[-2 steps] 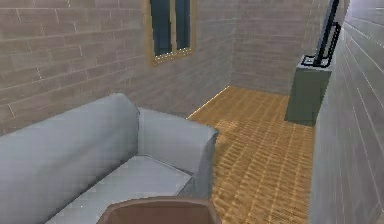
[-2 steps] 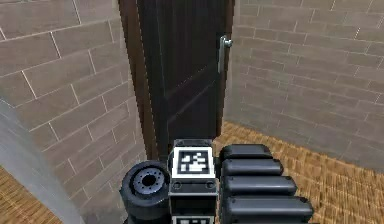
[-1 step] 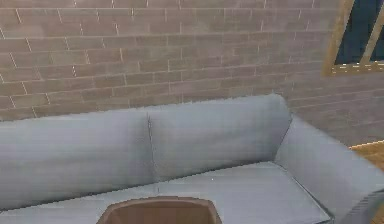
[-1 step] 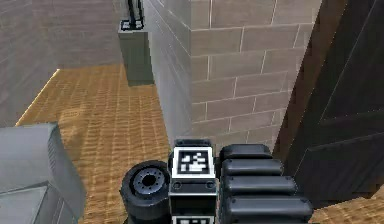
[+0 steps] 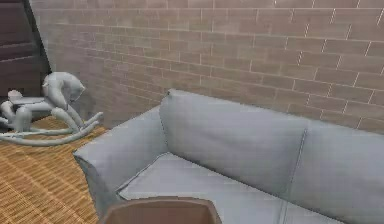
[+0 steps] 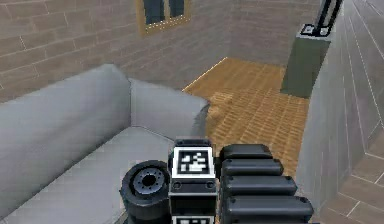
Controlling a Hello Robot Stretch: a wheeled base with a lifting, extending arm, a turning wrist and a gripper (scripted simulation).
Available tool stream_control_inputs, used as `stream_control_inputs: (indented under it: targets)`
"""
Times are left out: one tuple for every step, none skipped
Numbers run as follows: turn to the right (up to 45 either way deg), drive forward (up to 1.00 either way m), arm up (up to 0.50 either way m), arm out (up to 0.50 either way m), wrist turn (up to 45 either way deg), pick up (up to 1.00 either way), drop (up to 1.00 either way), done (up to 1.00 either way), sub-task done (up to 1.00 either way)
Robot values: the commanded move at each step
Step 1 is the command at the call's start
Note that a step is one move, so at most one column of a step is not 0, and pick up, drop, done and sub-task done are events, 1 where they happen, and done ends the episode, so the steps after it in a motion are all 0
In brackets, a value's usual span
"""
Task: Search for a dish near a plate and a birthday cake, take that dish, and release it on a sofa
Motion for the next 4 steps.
stream_control_inputs:
  targets:
    - [-24.0,0.00,0.00,0.00,0.0,0.00,0.00,0.00,0.00]
    - [0.0,0.00,0.00,0.48,0.0,0.00,0.00,0.00,0.00]
    - [0.0,0.00,0.00,0.00,39.0,0.00,0.00,0.00,0.00]
    - [0.0,0.00,-0.30,0.00,0.0,0.00,0.00,0.00,0.00]
